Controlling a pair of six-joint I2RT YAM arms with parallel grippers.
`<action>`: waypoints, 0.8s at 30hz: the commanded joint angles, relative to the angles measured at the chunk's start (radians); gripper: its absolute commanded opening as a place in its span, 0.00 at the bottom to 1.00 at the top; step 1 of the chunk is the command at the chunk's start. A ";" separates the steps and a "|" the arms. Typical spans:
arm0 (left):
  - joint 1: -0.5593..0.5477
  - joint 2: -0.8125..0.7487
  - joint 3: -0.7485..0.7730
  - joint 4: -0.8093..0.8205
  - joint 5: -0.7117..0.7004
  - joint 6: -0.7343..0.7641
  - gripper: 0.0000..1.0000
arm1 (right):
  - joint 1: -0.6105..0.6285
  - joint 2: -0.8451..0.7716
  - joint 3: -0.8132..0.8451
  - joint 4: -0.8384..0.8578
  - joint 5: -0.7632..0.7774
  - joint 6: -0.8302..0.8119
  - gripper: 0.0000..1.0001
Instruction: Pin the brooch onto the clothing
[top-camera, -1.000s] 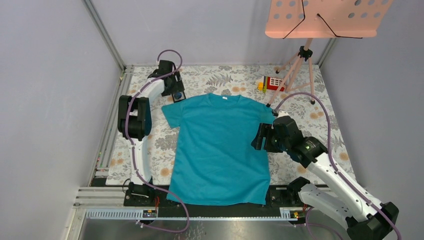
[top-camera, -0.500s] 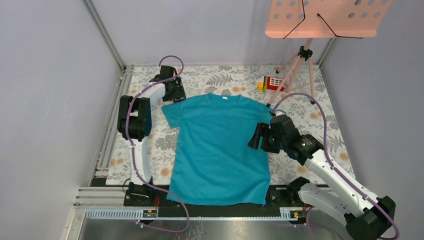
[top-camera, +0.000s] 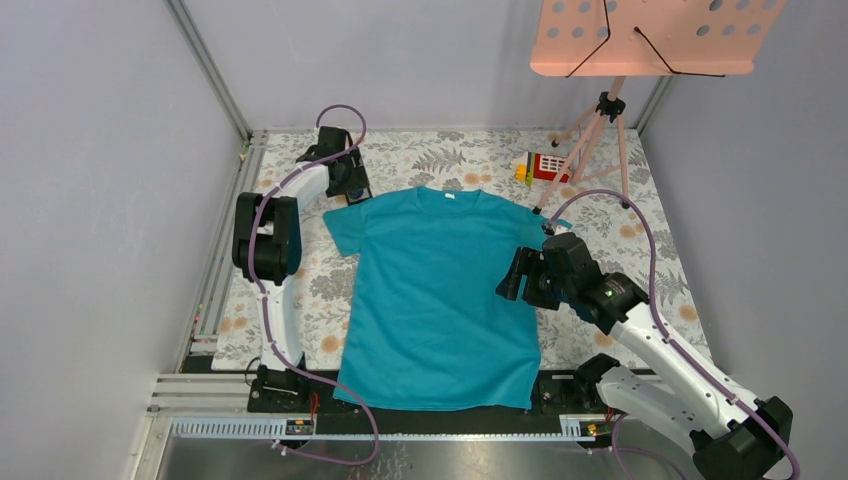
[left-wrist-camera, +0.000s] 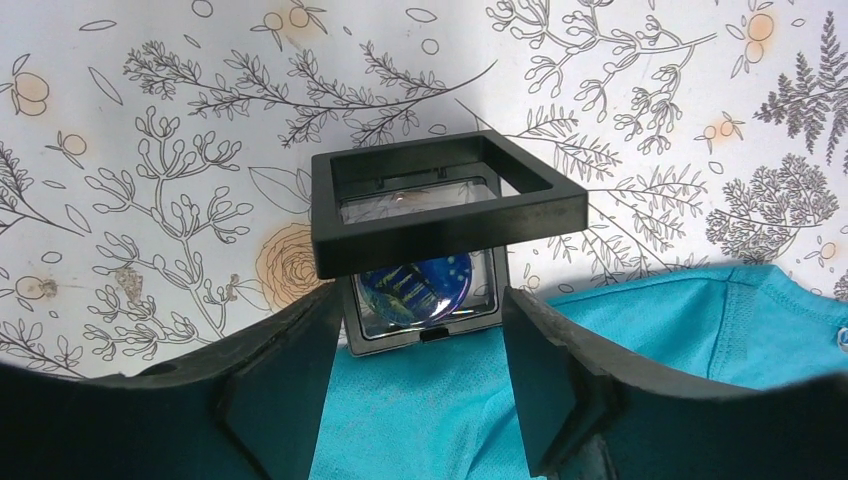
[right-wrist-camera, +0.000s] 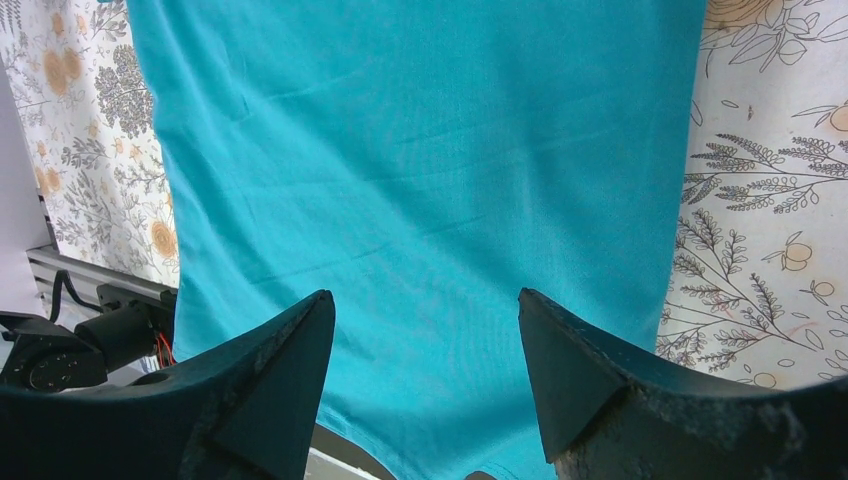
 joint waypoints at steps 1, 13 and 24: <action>-0.005 -0.009 0.053 0.017 0.029 0.014 0.66 | 0.009 -0.012 -0.008 0.015 -0.014 0.015 0.75; -0.010 0.043 0.083 -0.030 0.002 -0.003 0.64 | 0.009 0.006 0.008 0.015 -0.012 0.009 0.75; -0.011 0.056 0.102 -0.066 -0.040 -0.002 0.65 | 0.009 -0.002 -0.006 0.015 -0.013 0.018 0.76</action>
